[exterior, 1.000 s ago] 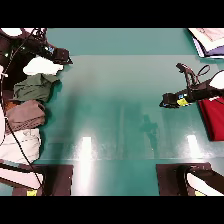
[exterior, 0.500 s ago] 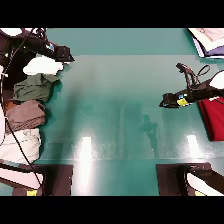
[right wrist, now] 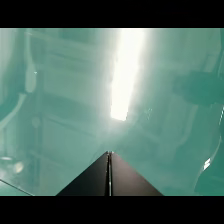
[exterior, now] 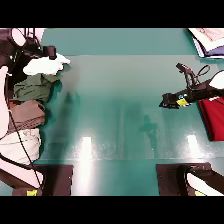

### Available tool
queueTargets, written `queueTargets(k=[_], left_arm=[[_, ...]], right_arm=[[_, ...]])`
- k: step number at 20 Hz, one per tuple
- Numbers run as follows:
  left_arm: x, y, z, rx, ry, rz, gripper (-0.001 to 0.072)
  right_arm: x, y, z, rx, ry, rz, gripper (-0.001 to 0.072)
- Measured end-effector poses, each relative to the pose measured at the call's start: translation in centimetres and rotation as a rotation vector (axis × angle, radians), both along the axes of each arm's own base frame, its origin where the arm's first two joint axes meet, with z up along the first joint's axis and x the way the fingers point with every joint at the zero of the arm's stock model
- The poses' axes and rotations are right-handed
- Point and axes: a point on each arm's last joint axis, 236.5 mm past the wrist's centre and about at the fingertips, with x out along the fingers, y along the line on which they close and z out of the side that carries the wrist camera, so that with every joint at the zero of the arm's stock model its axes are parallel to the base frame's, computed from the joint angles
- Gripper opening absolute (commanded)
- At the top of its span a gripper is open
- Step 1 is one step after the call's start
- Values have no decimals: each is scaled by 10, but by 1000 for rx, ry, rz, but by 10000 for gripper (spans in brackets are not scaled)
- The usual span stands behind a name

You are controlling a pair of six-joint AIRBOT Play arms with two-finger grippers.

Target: Fold the shirts.

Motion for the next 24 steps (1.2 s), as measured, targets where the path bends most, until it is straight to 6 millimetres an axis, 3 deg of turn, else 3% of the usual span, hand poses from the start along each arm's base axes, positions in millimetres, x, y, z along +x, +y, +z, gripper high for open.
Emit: queueTargets(k=[3, 7, 9, 10, 14, 17, 20, 22, 24], left_arm=[[8, 36, -42, 7, 48, 74, 614], [18, 52, -80, 2, 68, 107, 597], [25, 55, -84, -8, 46, 117, 115], [27, 55, -84, -17, 37, 119, 24], [33, 45, -69, -79, -1, 122, 23], [41, 24, -10, -121, -90, 58, 23], [32, -30, 95, -170, -270, -119, 23], [4, -84, 167, -225, -385, -296, 23], [-41, -143, 228, -290, -471, -487, 23]], right_arm=[[4, 0, 1, 2, -10, -16, 24], [10, -1, 2, 6, -29, -42, 24], [12, -1, 3, 8, -34, -49, 24], [13, -1, 3, 8, -34, -54, 24], [14, -1, 3, 9, -40, -60, 24], [22, -1, 11, 12, -70, -67, 24], [38, -1, 41, 19, -154, -68, 25], [51, 0, 70, 25, -228, -68, 24], [62, 0, 103, 26, -314, -64, 24]])
